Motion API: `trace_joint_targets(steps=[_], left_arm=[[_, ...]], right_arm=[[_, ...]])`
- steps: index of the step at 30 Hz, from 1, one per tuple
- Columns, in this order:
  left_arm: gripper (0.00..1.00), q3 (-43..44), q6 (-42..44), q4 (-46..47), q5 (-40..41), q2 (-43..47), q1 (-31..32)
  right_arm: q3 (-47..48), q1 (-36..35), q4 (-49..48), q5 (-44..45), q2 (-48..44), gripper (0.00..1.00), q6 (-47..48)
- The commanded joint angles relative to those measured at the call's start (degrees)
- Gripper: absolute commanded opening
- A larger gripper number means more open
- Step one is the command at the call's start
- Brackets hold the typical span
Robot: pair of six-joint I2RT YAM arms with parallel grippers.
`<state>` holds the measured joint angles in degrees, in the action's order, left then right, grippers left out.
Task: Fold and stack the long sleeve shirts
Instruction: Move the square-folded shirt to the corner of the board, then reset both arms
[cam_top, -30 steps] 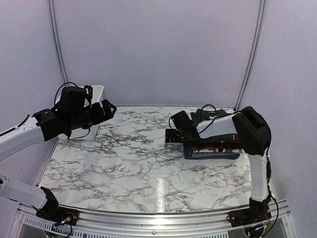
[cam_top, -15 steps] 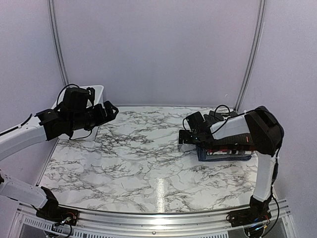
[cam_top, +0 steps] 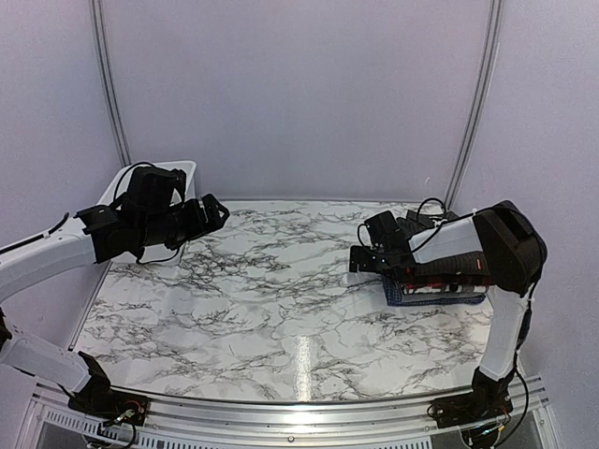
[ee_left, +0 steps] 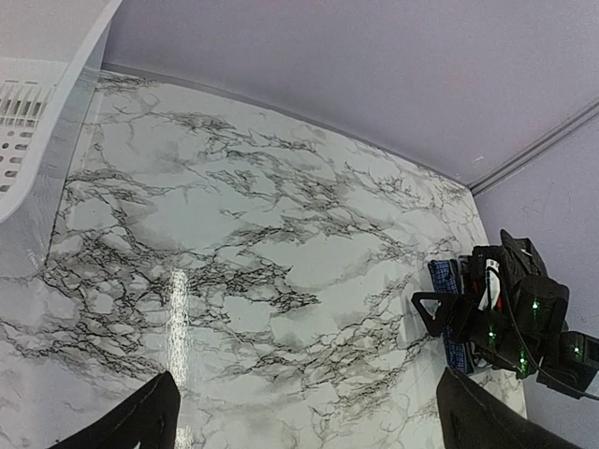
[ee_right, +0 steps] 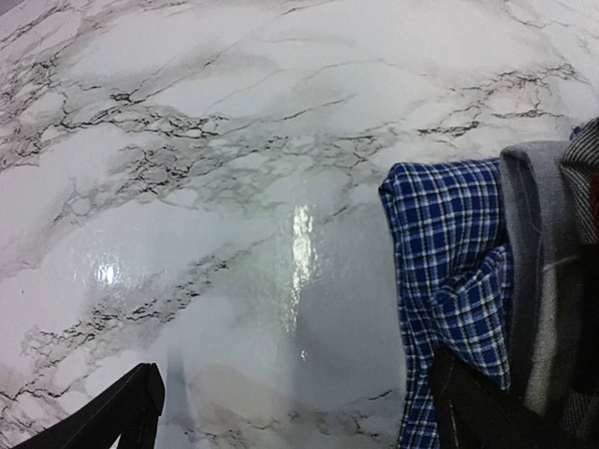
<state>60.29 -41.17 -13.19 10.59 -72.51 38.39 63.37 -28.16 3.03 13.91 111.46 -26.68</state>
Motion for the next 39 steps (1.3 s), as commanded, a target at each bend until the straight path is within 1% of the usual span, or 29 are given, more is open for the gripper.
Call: trace_joint_targets(steps=[1, 6, 12, 16, 20, 25, 29, 34, 39], left_arm=[[0.99, 1.93, -0.15, -0.08, -0.34, -0.43, -0.25], [0.99, 1.85, 0.24, -0.08, -0.16, -0.53, -0.25], [0.99, 2.36, 1.77, 0.01, 0.12, -1.00, -0.25], [0.99, 2.46, 3.67, 0.00, 0.52, -0.88, -0.25], [0.99, 2.25, 6.31, -0.02, 1.61, -0.91, -0.25], [0.99, 1.68, 9.30, 0.06, 2.24, -0.90, -0.25], [0.99, 0.52, 12.36, 0.46, 2.35, 0.72, -0.25], [0.99, -2.73, 15.39, 1.56, 3.47, 5.35, -0.27], [0.99, -8.04, 16.94, 2.24, 5.64, 11.68, -0.25]], right_arm=[[-0.37, 1.19, 3.83, -0.82, -1.31, 0.99, 0.17], [1.41, 0.48, 5.54, -1.72, -3.27, 0.99, 1.30], [5.37, -2.65, 8.28, -1.35, -6.81, 0.99, 3.15], [6.56, -5.64, 7.40, -1.17, -11.37, 0.98, 5.44], [5.67, -8.54, 5.45, -1.24, -17.41, 0.98, 7.62], [1.39, -10.55, 1.91, -2.33, -28.16, 0.99, 10.16], [-3.19, -10.72, 0.72, -2.92, -37.06, 0.98, 11.55], [-9.21, -10.70, 1.00, -2.67, -47.75, 0.98, 12.28], [-14.26, -10.70, 1.87, -4.32, -56.67, 0.99, 12.78]])
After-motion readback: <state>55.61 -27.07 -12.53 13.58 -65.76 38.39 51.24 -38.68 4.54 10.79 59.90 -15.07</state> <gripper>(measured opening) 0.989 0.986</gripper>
